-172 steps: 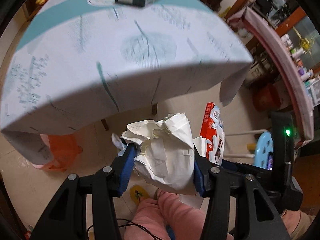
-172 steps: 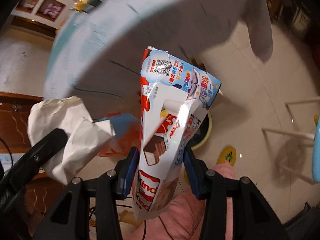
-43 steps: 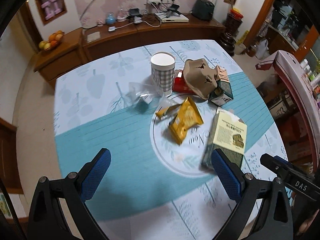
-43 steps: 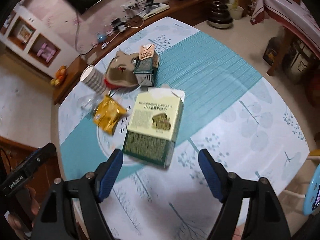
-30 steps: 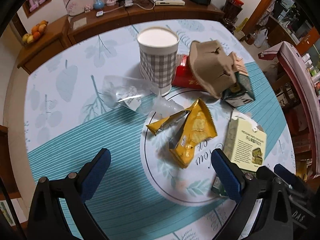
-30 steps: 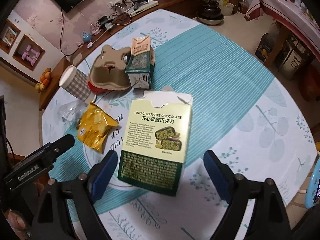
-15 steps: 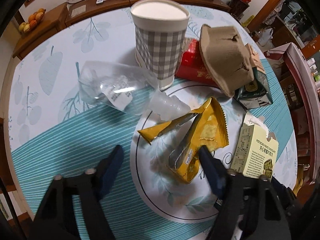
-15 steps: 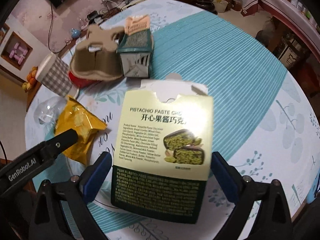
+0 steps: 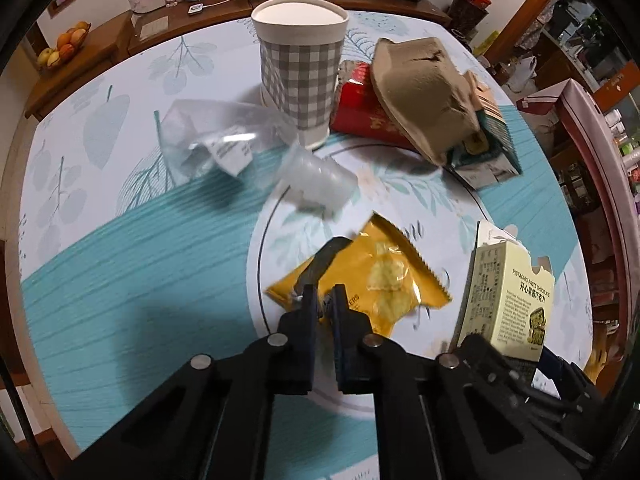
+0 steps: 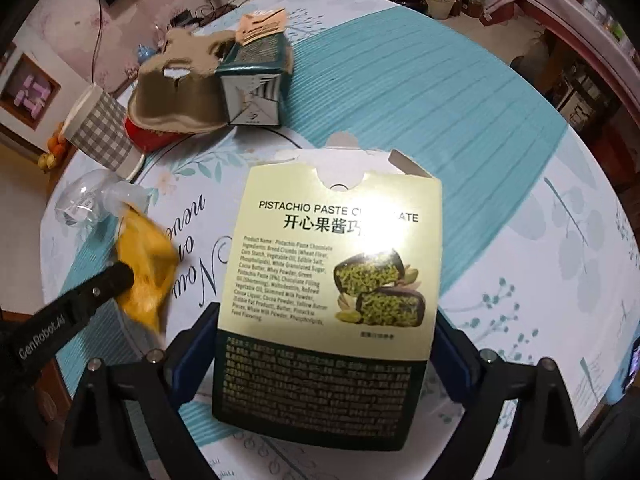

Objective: Collect trash
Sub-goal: 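Carry the pistachio box and yellow wrapper down over the trash bin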

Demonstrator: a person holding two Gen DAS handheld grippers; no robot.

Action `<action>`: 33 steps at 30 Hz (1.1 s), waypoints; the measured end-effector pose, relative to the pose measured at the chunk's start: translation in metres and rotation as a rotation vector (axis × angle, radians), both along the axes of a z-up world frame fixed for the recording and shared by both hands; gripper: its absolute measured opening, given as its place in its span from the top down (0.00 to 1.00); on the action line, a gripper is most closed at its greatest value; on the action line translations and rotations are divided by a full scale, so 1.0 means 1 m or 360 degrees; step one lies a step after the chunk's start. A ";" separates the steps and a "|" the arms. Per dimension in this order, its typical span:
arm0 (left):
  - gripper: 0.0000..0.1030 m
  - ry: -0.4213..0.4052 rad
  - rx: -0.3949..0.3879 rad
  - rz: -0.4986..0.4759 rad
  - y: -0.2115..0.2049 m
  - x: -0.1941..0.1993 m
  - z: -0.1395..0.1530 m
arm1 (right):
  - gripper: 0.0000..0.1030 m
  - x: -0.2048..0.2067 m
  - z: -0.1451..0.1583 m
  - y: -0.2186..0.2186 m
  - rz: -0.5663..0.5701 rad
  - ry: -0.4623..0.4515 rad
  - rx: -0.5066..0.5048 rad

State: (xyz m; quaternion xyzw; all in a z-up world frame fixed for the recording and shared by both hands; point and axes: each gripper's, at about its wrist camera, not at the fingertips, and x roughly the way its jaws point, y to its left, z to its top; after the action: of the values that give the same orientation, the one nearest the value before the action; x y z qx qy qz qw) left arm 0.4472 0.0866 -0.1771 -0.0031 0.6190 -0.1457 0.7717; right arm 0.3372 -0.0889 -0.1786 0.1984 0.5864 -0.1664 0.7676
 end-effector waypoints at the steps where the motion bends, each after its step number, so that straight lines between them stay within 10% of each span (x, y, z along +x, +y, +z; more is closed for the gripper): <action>1: 0.96 -0.0003 -0.0007 0.0001 0.000 -0.003 0.001 | 0.08 -0.004 0.001 -0.002 -0.0011 -0.0012 0.0012; 16: 0.97 -0.0059 -0.0047 -0.0027 0.009 -0.105 0.052 | 0.09 -0.087 0.042 -0.024 -0.0021 -0.0148 0.0124; 33: 0.97 -0.0291 -0.0034 0.0320 -0.020 -0.274 0.135 | 0.09 -0.204 0.119 -0.062 0.0350 -0.0434 0.0286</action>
State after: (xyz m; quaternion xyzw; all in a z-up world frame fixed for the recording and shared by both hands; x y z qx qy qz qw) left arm 0.1733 0.0669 -0.0421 -0.0601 0.5410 -0.0740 0.8356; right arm 0.1337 -0.1509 -0.0591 0.2214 0.5076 0.0000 0.8327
